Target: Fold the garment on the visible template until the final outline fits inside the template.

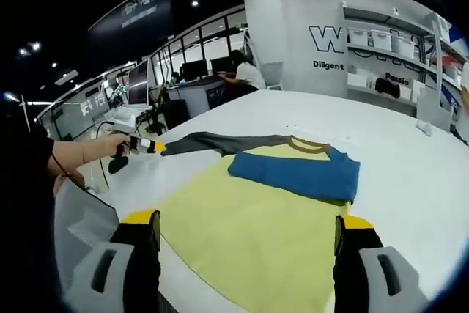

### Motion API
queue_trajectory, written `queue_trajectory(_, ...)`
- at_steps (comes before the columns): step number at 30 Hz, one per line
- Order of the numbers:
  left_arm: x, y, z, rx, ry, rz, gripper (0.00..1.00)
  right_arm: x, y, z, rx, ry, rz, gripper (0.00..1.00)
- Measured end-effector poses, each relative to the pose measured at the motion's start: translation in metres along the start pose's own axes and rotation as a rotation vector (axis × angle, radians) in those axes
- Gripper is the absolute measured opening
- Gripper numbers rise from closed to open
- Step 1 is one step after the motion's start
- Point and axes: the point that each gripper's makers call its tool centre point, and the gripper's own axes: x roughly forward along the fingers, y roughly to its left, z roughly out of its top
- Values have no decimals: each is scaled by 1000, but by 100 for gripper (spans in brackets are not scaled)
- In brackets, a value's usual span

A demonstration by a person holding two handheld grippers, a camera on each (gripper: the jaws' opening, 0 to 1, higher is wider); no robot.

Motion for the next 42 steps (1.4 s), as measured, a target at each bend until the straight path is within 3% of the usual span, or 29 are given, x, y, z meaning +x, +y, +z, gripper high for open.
queue_trajectory(8,4,-6,1,35,-19,21,33,-1,-2,1,4,-5,-13,99)
queue_trajectory(12,2,-3,-2,115,-26,66,26,-1,-4,0,-1,2,-22,99)
queue_trajectory(26,4,1,-1,187,-22,107,16,2,-5,-4,-18,21,-34,99)
queue_trajectory(34,9,-2,0,181,-28,98,7,1,-6,-6,-13,28,-39,99)
queue_trajectory(42,10,-1,0,172,-17,88,6,1,-5,-6,1,25,-34,99)
